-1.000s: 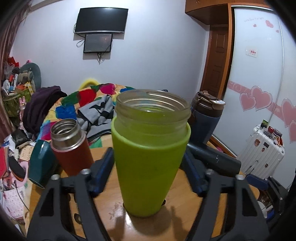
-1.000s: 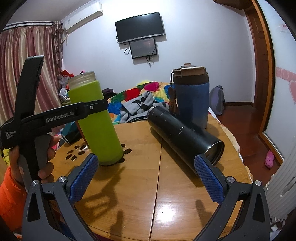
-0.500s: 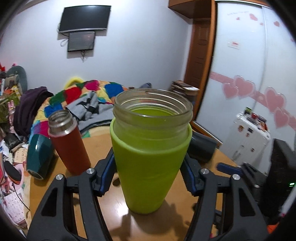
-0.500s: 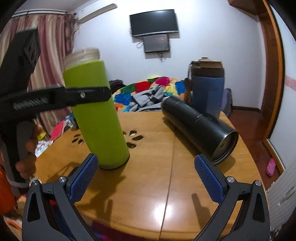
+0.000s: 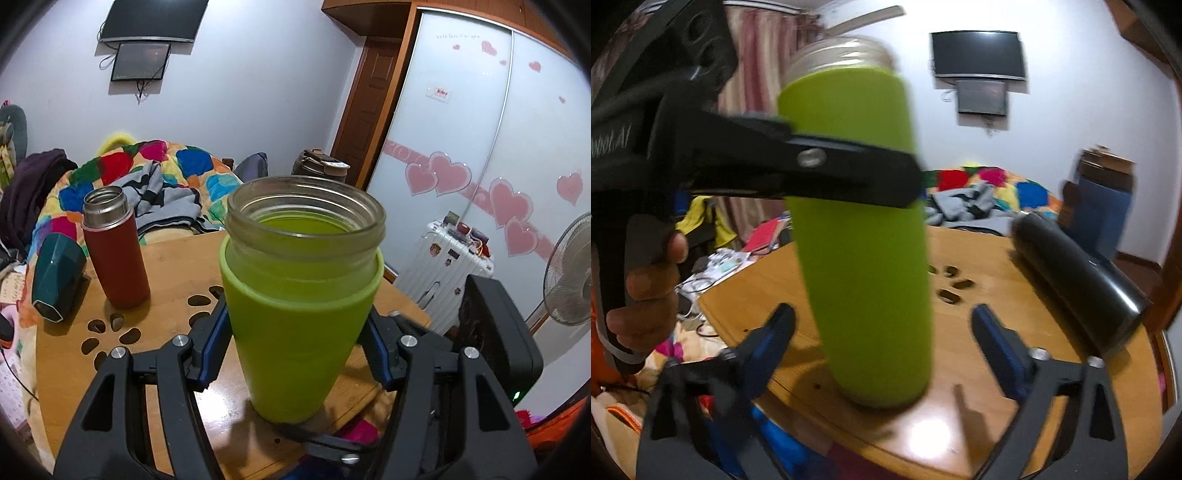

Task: Flip cup upside down
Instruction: 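Grasp the tumbler with the right tool while the left tool tilts it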

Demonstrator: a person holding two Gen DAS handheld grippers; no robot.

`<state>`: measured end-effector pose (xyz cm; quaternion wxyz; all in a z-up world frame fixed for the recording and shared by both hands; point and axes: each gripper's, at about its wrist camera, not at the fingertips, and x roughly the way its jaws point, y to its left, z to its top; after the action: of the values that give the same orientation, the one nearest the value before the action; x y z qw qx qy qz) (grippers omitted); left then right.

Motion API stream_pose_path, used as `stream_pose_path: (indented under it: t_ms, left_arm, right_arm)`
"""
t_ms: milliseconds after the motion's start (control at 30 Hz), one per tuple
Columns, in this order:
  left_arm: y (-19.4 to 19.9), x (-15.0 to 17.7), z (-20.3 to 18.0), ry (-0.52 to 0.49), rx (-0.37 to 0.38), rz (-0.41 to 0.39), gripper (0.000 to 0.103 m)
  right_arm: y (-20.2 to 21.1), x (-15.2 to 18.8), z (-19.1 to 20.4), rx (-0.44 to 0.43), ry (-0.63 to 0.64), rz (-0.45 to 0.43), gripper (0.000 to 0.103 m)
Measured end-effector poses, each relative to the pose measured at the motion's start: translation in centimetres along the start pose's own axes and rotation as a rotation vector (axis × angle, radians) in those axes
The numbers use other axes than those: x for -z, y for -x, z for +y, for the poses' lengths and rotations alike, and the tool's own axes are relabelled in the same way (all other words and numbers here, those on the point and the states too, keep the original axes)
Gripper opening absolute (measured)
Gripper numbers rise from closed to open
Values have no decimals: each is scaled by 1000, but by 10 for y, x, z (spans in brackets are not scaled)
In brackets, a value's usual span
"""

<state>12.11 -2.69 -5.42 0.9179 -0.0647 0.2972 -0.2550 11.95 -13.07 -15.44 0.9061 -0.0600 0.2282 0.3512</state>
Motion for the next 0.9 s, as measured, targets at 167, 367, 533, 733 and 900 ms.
stream_pose_path:
  t_ms: [167,367,533,733,900]
  left_arm:
    - [2,-1,5,22,10,-13,63]
    - [0,-3,3,-2,1,-32,63]
    - [-4,-7,2,-21,-35,-52,67]
    - [-19,-9,18,38,-53,-33,72]
    - [-28,-3,35,103,-58,-1,79]
  right_arm:
    - [-17,2,1,-10,-4,24,64]
    - [-15,4,0,-15,-34,22,63]
    - [-7,3,-1,9,-35,23,63]
    - [0,4,-4,24,-38,18,62]
    - [4,6,-5,11,-37,20,62]
